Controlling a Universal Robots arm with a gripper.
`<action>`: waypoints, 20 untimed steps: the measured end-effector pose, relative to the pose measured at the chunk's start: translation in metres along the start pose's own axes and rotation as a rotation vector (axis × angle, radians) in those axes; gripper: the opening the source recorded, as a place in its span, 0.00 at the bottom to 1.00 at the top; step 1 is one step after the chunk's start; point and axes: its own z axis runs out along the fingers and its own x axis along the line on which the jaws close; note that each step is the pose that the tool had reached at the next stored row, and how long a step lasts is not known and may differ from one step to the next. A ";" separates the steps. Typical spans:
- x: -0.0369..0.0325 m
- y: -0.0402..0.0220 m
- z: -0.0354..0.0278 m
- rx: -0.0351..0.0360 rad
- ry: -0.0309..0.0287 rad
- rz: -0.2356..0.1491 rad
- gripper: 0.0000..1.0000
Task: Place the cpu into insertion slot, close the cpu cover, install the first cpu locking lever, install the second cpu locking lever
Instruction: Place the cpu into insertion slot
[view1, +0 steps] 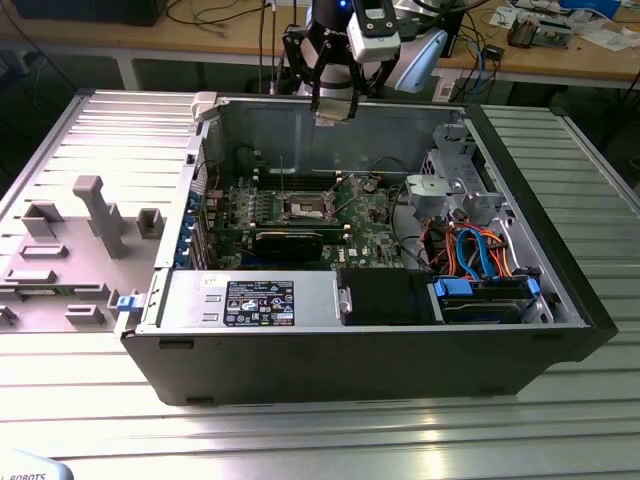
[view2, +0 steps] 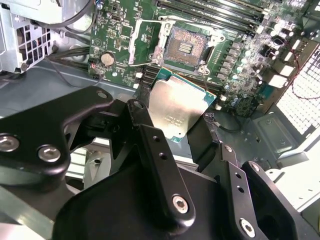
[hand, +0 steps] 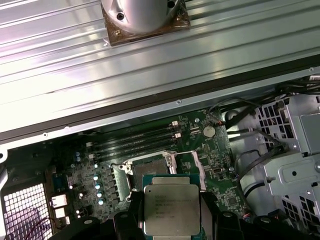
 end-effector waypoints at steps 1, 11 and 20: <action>0.0000 0.0000 0.0000 -0.0001 -0.0004 0.004 0.54; 0.0000 0.0000 0.0000 -0.0010 -0.0050 0.057 0.54; 0.0001 0.0000 0.0000 -0.0018 -0.0082 0.092 0.54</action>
